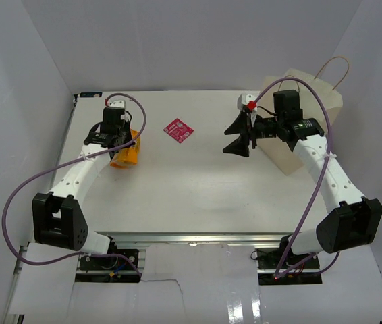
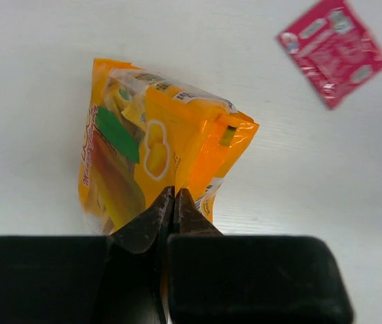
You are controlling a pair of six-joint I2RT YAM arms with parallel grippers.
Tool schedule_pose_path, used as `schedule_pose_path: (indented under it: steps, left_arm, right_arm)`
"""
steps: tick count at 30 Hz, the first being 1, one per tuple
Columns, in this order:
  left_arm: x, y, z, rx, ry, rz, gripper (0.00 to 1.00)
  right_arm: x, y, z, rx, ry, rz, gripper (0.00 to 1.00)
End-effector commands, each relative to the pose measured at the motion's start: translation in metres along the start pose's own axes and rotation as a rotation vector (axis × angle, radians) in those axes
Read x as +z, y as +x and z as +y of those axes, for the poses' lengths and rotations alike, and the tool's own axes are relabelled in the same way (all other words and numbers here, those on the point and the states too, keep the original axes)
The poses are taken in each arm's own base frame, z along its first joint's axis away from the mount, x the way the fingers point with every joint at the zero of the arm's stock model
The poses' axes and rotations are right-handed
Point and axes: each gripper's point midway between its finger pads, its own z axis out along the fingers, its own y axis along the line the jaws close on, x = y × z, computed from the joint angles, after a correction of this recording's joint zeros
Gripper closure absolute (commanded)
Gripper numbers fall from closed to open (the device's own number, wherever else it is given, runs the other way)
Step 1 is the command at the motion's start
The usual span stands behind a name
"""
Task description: Place the snacks into the paper bag
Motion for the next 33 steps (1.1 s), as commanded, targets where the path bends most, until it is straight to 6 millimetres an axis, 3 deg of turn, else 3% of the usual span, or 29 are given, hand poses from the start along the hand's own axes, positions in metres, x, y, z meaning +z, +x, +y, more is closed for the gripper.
schedule_pose_path:
  steps: [1, 2, 7, 9, 13, 16, 19, 21, 25, 28, 33]
  left_arm:
    - [-0.033, -0.026, -0.051, -0.167, 0.264, -0.028, 1.00]
    - [-0.039, -0.026, -0.068, -0.203, 0.358, 0.002, 1.00]
    - [-0.063, -0.050, -0.114, -0.277, 0.619, -0.008, 1.00]
    - [-0.076, -0.058, -0.129, -0.279, 0.722, -0.003, 1.00]
    - [-0.097, -0.077, -0.147, -0.244, 0.868, -0.032, 1.00]
    - [-0.114, -0.081, -0.160, -0.230, 0.972, -0.019, 1.00]
    - [-0.132, -0.081, -0.173, -0.210, 1.077, -0.011, 1.00]
    - [-0.137, -0.076, -0.181, -0.179, 1.113, -0.005, 1.00]
    - [-0.149, -0.070, -0.189, -0.150, 1.163, 0.008, 1.00]
    - [-0.161, -0.068, -0.197, -0.126, 1.205, 0.010, 1.00]
    - [-0.174, -0.068, -0.207, -0.098, 1.257, 0.014, 1.00]
  right_arm:
    - [0.007, 0.000, 0.014, -0.062, -0.064, -0.007, 0.25]
    - [0.008, 0.001, 0.015, -0.070, -0.070, -0.005, 0.24]
    - [0.018, -0.001, 0.022, -0.180, -0.114, -0.017, 0.24]
    - [0.019, -0.003, 0.034, -0.245, -0.167, -0.053, 0.23]
    - [0.027, -0.006, 0.052, -0.500, -0.248, -0.131, 0.14]
    - [0.039, -0.010, 0.052, -0.519, -0.260, -0.145, 0.14]
    - [0.050, -0.023, 0.041, -0.509, -0.252, -0.180, 0.14]
    - [0.057, -0.027, 0.029, -0.384, -0.220, -0.171, 0.14]
    - [0.061, -0.051, 0.002, -0.393, -0.107, -0.190, 0.15]
    - [0.062, -0.051, -0.014, -0.377, -0.038, -0.163, 0.16]
    - [0.061, -0.046, -0.021, -0.367, 0.012, -0.137, 0.16]
